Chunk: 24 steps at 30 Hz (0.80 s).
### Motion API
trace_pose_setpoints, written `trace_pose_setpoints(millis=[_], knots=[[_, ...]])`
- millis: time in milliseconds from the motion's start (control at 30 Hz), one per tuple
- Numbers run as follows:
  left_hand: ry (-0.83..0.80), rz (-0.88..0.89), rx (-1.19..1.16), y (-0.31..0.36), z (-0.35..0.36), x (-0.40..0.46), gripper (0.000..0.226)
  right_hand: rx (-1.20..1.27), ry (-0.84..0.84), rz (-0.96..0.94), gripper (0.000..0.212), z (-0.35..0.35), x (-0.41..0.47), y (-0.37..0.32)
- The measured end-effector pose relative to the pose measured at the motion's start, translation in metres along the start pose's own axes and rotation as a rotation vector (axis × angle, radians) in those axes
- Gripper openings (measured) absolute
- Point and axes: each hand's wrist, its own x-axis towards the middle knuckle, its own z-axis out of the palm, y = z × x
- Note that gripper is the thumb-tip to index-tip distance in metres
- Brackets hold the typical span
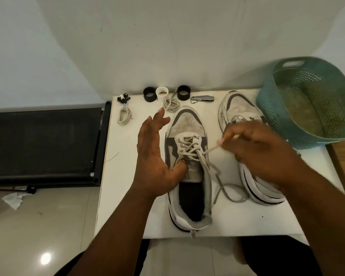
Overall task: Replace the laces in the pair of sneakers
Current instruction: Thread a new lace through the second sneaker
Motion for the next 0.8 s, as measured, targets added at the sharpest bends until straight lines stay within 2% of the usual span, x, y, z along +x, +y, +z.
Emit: trace_pose_setpoints(millis=[67,133,200,233,267,333,367,433,533,600,667,700,733,767,800], knots=[[-0.004,-0.002,-0.008,0.000,-0.001,0.000,0.101,0.473,0.223,-0.112,0.031,-0.005,0.001,-0.004],[-0.006,-0.014,-0.017,0.000,0.000,-0.001,0.100,0.683,0.277,-0.219,0.031,-0.001,0.000,-0.006],[-0.001,-0.031,-0.021,-0.001,0.001,-0.001,0.099,0.612,0.275,-0.244,0.020,0.010,-0.001,-0.004],[0.003,-0.031,-0.022,-0.002,0.001,-0.001,0.099,0.460,0.282,-0.232,0.013,0.013,-0.001,-0.003],[0.005,-0.025,-0.027,-0.003,0.002,-0.002,0.097,0.255,0.297,-0.202,0.016,0.014,-0.001,-0.002],[0.014,-0.002,-0.050,-0.004,0.002,-0.004,0.088,-0.098,0.340,-0.153,0.049,0.014,0.000,0.003],[0.027,0.003,-0.071,-0.003,0.002,-0.004,0.081,-0.149,0.358,-0.165,0.060,0.014,0.000,0.003],[0.067,-0.028,-0.180,0.001,0.000,-0.003,0.064,-0.091,0.351,-0.248,0.064,0.018,-0.004,0.003],[0.123,-0.084,-0.392,0.012,-0.006,0.004,0.035,0.185,0.244,-0.278,0.064,0.029,-0.004,0.005],[0.083,-0.060,-0.429,0.019,-0.008,0.007,0.021,0.299,0.148,-0.249,0.066,0.038,-0.002,0.005],[-0.014,0.000,-0.420,0.027,-0.008,0.007,0.017,0.312,0.078,-0.183,0.084,0.048,-0.004,0.004],[-0.058,0.023,-0.410,0.030,-0.006,0.007,0.018,0.303,0.036,-0.138,0.087,0.053,-0.005,0.003],[-0.091,0.044,-0.396,0.033,-0.004,0.007,0.017,0.324,-0.012,-0.109,0.071,0.058,-0.006,0.004],[-0.107,0.066,-0.387,0.034,-0.003,0.007,0.014,0.346,-0.059,-0.086,0.046,0.061,-0.008,0.003],[-0.113,0.082,-0.393,0.034,-0.002,0.007,0.010,0.336,-0.089,-0.071,0.035,0.063,-0.010,0.001]])
